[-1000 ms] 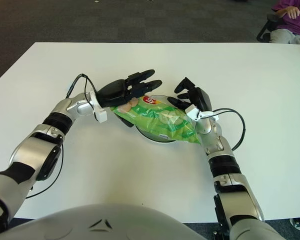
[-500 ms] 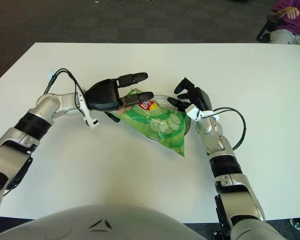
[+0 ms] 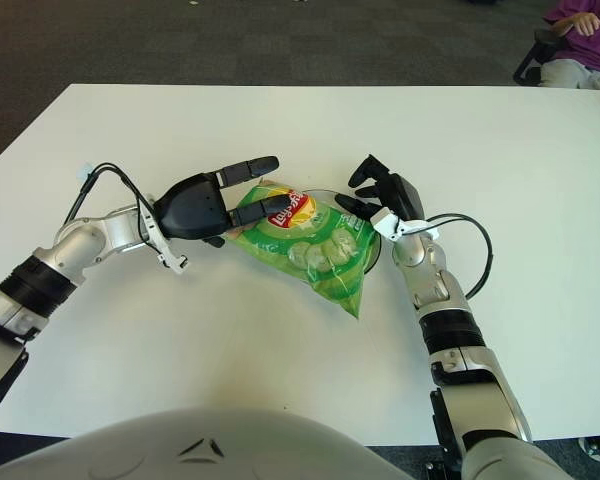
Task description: Put the snack into the plate.
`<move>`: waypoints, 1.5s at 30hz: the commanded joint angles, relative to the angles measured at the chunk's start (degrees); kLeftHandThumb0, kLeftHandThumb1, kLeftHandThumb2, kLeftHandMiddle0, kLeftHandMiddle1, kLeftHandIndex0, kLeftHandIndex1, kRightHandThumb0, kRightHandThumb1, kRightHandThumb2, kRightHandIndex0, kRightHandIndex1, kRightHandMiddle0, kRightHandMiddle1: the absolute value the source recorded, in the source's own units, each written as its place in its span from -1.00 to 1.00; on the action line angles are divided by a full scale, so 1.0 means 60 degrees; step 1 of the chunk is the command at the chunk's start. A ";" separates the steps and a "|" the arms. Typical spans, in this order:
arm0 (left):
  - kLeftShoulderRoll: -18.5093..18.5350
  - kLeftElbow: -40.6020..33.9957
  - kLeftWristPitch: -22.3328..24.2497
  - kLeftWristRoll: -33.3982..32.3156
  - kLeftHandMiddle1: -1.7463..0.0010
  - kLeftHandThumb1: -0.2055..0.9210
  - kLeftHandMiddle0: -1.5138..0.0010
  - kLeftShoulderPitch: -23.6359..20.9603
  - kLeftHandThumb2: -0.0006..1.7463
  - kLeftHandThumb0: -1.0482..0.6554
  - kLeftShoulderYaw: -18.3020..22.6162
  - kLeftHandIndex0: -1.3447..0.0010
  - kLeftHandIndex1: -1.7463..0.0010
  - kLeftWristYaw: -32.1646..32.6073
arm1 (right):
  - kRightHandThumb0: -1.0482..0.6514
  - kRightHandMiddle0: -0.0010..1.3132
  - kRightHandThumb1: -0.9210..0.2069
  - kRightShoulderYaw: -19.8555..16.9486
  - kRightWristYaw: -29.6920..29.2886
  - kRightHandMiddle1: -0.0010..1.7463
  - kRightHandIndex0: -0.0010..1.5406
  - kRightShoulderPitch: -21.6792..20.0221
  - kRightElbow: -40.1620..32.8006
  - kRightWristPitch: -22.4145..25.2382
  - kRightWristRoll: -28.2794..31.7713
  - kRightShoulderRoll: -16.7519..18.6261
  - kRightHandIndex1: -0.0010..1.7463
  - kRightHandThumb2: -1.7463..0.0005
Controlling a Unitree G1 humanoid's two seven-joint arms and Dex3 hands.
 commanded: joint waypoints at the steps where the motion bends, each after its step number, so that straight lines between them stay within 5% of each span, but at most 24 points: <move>1: 0.0610 -0.1571 0.0460 -0.0660 1.00 1.00 1.00 0.0491 -0.77 0.09 0.0723 0.86 0.98 -0.1741 | -0.18 -0.56 -1.00 -0.0169 -0.0150 0.88 0.30 0.0198 0.0338 0.0102 0.0178 0.0130 -0.83 0.51; 5: 0.0739 -0.2603 0.0810 -0.0982 1.00 1.00 1.00 0.0811 -0.76 0.09 0.1286 0.86 0.99 -0.2623 | -0.18 -0.55 -1.00 -0.0233 -0.0215 0.87 0.31 0.0196 0.0454 -0.0129 0.0310 0.0178 -0.84 0.51; 10: 0.0436 -0.2789 0.1206 -0.1772 1.00 0.93 1.00 0.1113 -0.66 0.12 0.2312 0.88 0.99 -0.1517 | -0.18 -0.54 -1.00 -0.0230 -0.0247 0.87 0.31 0.0149 0.0624 -0.0316 0.0387 0.0166 -0.84 0.52; 17: 0.0073 -0.2361 0.0754 -0.3585 1.00 0.75 1.00 0.1100 -0.43 0.13 0.3137 0.90 0.99 -0.0504 | -0.18 -0.54 -1.00 -0.0224 -0.0270 0.86 0.32 0.0081 0.0838 -0.0502 0.0409 0.0158 -0.84 0.53; 27: -0.2163 -0.0785 -0.0769 -0.6781 0.99 0.60 0.88 0.0751 -0.18 0.17 0.3695 0.84 0.98 0.1869 | -0.18 -0.53 -1.00 -0.0215 -0.0317 0.85 0.33 0.0024 0.1053 -0.0730 0.0385 0.0143 -0.83 0.53; 34: -0.2888 -0.0419 -0.1328 -0.7247 0.98 0.52 0.53 0.0742 -0.04 0.20 0.3881 0.63 0.96 0.2201 | -0.18 -0.53 -1.00 -0.0228 -0.0331 0.85 0.33 0.0005 0.1139 -0.0824 0.0378 0.0131 -0.83 0.53; 43: -0.3301 -0.0299 -0.1898 -0.7427 0.99 0.50 0.42 0.0913 0.00 0.21 0.4076 0.55 0.97 0.2114 | -0.18 -0.53 -1.00 -0.0255 -0.0373 0.85 0.34 0.0012 0.1232 -0.0966 0.0425 0.0141 -0.83 0.53; 44: -0.3728 0.2423 -0.2024 -0.9003 0.99 0.50 0.42 0.0126 0.00 0.21 0.4411 0.54 0.97 0.1505 | -0.18 -0.53 -1.00 -0.0358 -0.0454 0.85 0.34 0.0016 0.1264 -0.1092 0.0575 0.0227 -0.83 0.53; 45: -0.4163 0.4349 -0.1867 -1.0540 1.00 0.65 0.43 -0.0429 -0.24 0.08 0.4741 0.52 0.97 0.0729 | -0.18 -0.52 -1.00 -0.0523 -0.0561 0.85 0.34 0.0022 0.1303 -0.1264 0.0816 0.0359 -0.83 0.53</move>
